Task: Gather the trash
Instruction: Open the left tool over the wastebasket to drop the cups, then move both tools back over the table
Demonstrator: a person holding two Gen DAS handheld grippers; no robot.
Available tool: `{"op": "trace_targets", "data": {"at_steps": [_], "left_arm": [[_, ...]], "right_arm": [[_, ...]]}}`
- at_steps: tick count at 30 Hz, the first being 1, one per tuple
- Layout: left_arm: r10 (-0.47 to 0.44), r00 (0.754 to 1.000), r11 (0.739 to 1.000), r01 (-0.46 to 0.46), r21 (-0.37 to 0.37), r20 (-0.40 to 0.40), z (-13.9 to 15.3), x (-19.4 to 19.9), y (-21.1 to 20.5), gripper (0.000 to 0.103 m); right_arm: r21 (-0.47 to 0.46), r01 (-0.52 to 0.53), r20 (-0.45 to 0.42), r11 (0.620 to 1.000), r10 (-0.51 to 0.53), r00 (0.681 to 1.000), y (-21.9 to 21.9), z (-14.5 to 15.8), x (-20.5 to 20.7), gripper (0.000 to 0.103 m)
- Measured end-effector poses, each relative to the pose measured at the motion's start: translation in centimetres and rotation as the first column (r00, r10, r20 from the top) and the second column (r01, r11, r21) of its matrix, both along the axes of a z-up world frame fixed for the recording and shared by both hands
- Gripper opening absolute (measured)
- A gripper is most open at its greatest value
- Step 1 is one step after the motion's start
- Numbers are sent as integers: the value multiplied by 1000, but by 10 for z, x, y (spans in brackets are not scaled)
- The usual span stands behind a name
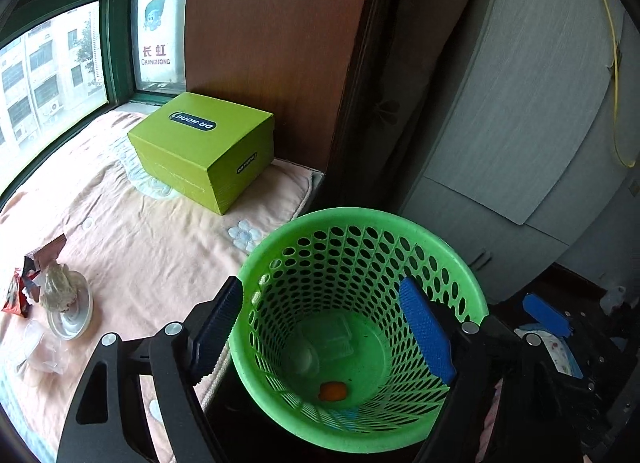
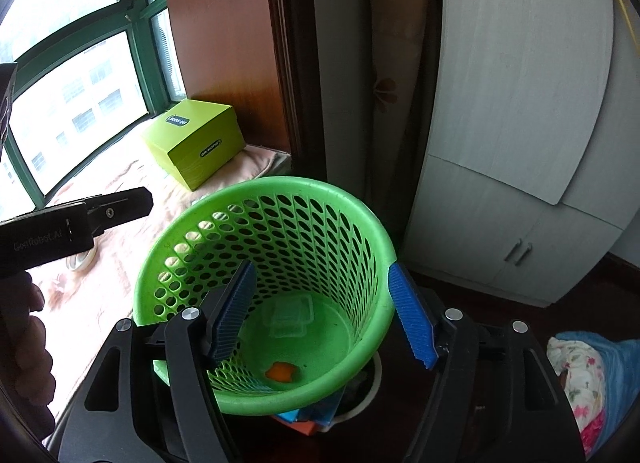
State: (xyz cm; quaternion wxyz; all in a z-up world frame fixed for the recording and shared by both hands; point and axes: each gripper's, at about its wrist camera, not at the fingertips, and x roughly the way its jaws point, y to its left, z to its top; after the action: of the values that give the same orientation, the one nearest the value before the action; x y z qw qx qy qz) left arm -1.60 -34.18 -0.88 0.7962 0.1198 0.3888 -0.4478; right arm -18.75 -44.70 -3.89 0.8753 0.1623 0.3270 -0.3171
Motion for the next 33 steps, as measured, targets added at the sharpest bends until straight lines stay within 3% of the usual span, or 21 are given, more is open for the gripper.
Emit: {"op": "trace_targets", "data": {"at_steps": [8,17,24,33], "left_arm": [[65,998,998,-65,-3,11,8,11,26,81],[229,973,973,-230,19,30,7,44,87,83],[377,926,925,-378,34,23,0,80,149,83],[549,836,833,-548,83,5,-24,130,236,83]], "right_arm": [[-2,-46,11,999,46,999,11,4,11,73],[-11,-158,32,987,158,987,36,14,45,79],[-16,-267,39,964,267,963,62,21,81,82],[-2,-371,38,929,371,928,97,19,123,83]]}}
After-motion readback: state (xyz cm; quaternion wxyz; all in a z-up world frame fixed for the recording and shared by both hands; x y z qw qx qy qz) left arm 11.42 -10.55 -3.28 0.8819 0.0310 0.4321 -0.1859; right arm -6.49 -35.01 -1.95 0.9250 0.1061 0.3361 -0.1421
